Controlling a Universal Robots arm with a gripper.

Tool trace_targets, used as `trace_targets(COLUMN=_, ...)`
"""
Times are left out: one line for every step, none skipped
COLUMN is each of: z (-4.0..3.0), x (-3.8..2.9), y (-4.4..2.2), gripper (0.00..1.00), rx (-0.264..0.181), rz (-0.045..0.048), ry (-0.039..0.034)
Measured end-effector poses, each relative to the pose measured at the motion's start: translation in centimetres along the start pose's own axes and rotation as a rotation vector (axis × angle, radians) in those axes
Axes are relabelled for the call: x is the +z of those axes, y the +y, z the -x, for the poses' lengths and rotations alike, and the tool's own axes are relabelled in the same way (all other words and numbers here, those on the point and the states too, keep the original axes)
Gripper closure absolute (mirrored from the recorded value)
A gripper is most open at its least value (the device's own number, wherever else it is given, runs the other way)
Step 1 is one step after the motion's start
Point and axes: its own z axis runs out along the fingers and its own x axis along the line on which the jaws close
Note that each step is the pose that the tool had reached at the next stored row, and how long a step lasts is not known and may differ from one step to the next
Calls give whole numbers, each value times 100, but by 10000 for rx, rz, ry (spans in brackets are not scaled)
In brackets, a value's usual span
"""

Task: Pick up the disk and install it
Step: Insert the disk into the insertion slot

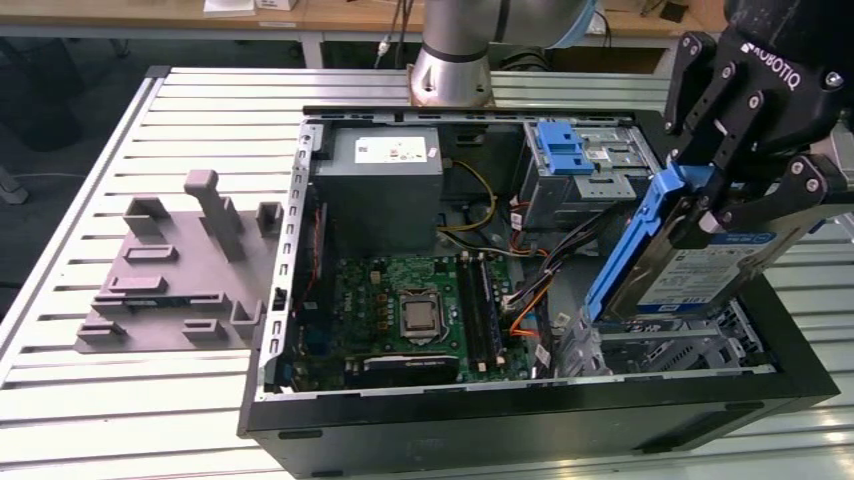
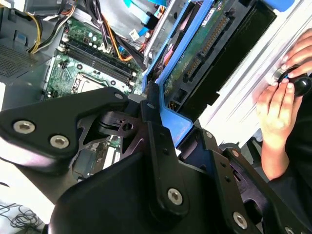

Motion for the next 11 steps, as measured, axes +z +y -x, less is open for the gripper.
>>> trace_targets(z=2, x=7, y=-10, gripper=64, rx=0, rz=0, ry=-1)
trace_targets(z=5, x=14, y=-19, gripper=64, rx=0, rz=1, ry=-2)
trace_targets(z=8, x=21, y=-31, gripper=64, rx=0, rz=1, ry=-3)
trace_targets(z=11, x=27, y=-42, gripper=64, rx=0, rz=1, ry=-2)
trace_targets(z=15, x=32, y=-53, gripper=64, rx=0, rz=2, ry=-1)
trace_targets(z=19, x=37, y=-61, gripper=64, rx=0, rz=3, ry=1)
trace_targets(z=25, x=42, y=-64, gripper=64, rx=1, rz=3, ry=3)
trace_targets(z=29, x=49, y=-66, gripper=64, rx=1, rz=3, ry=1)
trace_targets(z=33, x=54, y=-68, gripper=64, rx=1, rz=3, ry=0)
trace_targets(z=35, x=59, y=-70, gripper=64, rx=0, rz=3, ry=-2)
trace_targets(z=36, x=64, y=-72, gripper=64, rx=0, rz=3, ry=-4)
